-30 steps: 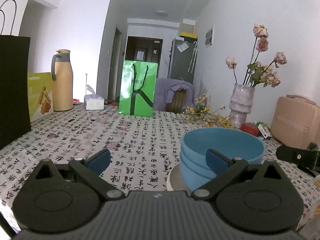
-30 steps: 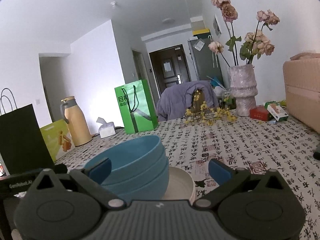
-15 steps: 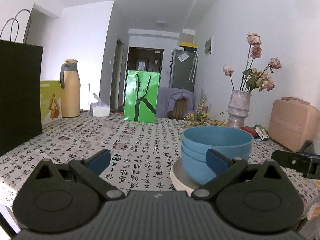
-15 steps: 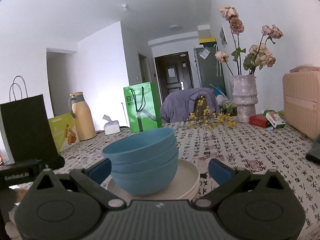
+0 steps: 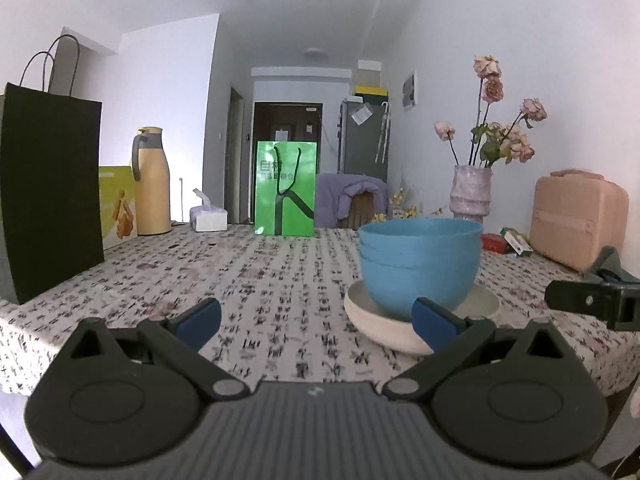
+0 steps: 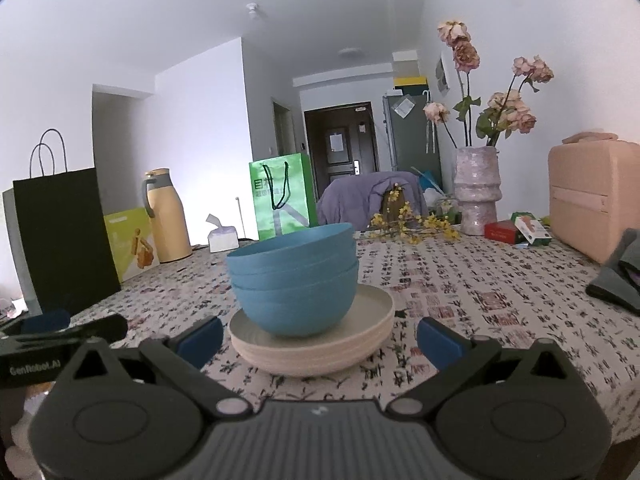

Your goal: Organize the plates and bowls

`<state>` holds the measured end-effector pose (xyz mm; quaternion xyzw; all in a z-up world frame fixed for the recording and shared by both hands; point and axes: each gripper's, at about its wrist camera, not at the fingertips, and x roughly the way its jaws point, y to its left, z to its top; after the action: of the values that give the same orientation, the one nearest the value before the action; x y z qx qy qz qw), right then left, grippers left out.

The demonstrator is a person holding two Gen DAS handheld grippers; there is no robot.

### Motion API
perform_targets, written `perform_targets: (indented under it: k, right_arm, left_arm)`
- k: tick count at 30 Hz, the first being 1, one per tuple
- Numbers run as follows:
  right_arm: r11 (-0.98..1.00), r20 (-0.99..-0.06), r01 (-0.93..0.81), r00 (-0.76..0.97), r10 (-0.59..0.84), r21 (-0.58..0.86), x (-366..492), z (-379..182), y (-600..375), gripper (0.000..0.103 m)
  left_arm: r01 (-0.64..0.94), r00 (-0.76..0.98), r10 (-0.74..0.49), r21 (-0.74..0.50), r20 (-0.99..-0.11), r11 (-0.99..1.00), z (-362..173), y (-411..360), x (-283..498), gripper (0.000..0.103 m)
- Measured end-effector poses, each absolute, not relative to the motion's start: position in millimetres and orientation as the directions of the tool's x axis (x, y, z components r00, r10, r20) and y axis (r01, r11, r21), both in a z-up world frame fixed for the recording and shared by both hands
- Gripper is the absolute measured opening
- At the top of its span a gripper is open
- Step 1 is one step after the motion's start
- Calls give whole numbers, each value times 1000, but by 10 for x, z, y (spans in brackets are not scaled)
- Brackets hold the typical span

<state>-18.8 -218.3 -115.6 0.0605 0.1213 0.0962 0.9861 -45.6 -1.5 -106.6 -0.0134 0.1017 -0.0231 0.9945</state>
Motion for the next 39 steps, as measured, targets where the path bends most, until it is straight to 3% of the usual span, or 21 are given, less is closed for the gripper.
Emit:
perform_targets:
  k: [39]
  right_arm:
    - [984, -195, -167, 965, 178, 69, -639, -1185, -2091, 103]
  left_arm:
    - [74, 989, -80, -52, -120, 996, -1119, -68, -934, 103]
